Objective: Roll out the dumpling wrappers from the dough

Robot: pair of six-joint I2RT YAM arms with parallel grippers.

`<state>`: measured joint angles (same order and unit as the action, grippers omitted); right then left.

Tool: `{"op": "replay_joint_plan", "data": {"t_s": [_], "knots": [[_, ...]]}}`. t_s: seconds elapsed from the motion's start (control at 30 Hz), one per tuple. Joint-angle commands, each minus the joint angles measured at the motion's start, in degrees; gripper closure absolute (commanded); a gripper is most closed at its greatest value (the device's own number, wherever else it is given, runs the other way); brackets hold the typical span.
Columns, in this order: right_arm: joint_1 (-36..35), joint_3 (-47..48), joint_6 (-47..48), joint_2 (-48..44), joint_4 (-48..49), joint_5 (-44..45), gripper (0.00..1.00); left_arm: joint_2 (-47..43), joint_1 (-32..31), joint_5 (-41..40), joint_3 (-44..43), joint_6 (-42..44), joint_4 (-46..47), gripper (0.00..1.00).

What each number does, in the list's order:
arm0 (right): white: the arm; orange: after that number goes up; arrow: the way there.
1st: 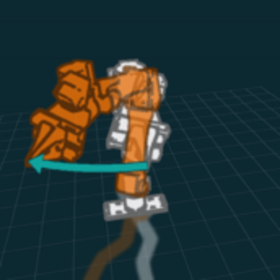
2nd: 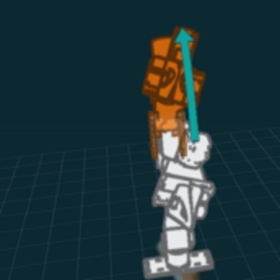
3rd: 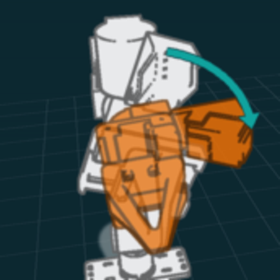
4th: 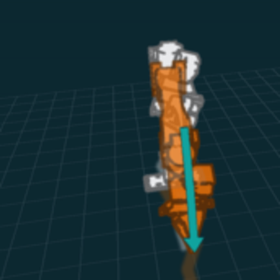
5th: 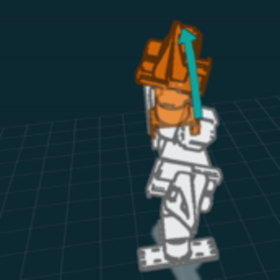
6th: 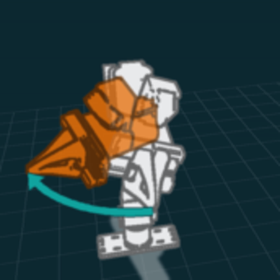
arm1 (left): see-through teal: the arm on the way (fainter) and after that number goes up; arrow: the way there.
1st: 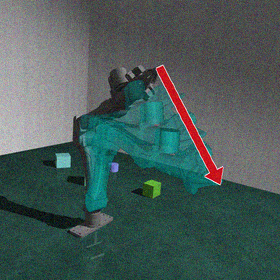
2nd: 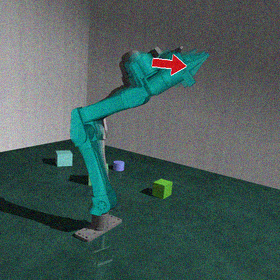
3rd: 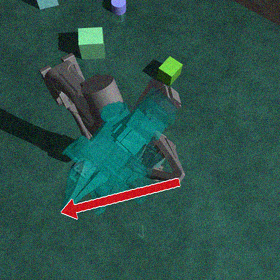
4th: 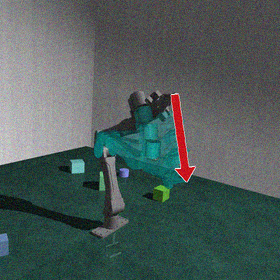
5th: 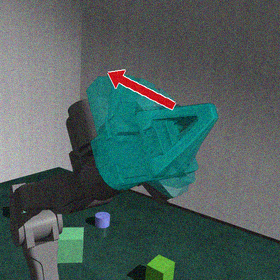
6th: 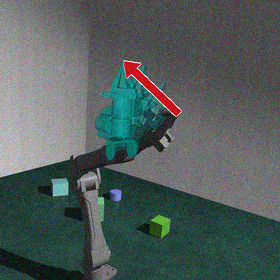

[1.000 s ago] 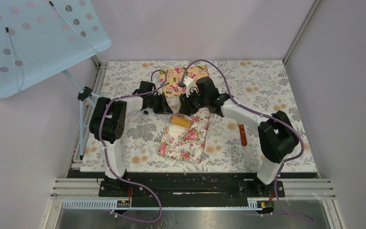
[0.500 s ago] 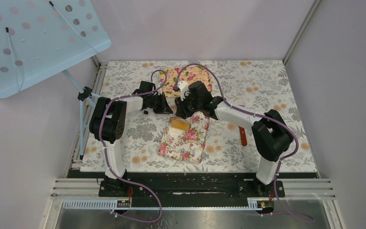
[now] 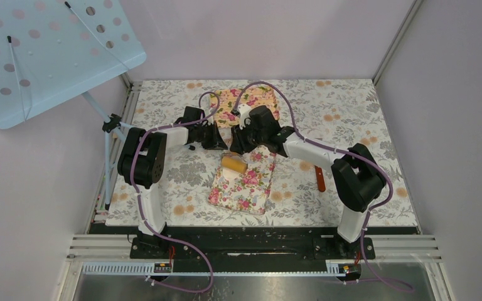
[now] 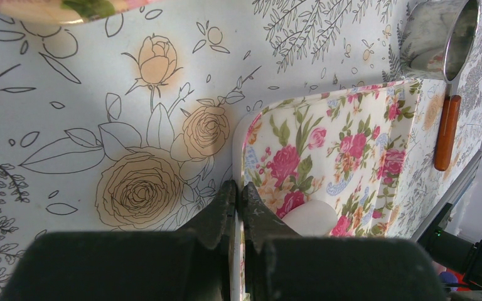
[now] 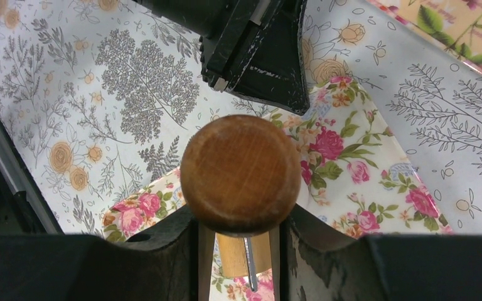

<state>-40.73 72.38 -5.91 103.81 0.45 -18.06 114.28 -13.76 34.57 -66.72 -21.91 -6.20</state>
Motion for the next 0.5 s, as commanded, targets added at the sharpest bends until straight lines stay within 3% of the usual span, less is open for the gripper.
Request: {"op": "replay_joint_plan", "data": {"t_s": [0.0, 0.23, 0.47], "knots": [[0.4, 3.5, -0.8, 0.9, 3.1, 0.1, 1.00, 1.8, -0.2, 1.2, 0.3, 0.5, -3.1, 1.00], [-0.2, -1.0, 7.6, 2.7, 3.5, 6.7, 1.00, 1.8, -0.2, 1.3, 0.3, 0.5, -3.1, 1.00], [-0.9, -9.5, 6.5, 1.9, 6.7, 2.8, 1.00, 1.9, -0.2, 1.5, 0.2, 0.5, -3.1, 1.00]]}}
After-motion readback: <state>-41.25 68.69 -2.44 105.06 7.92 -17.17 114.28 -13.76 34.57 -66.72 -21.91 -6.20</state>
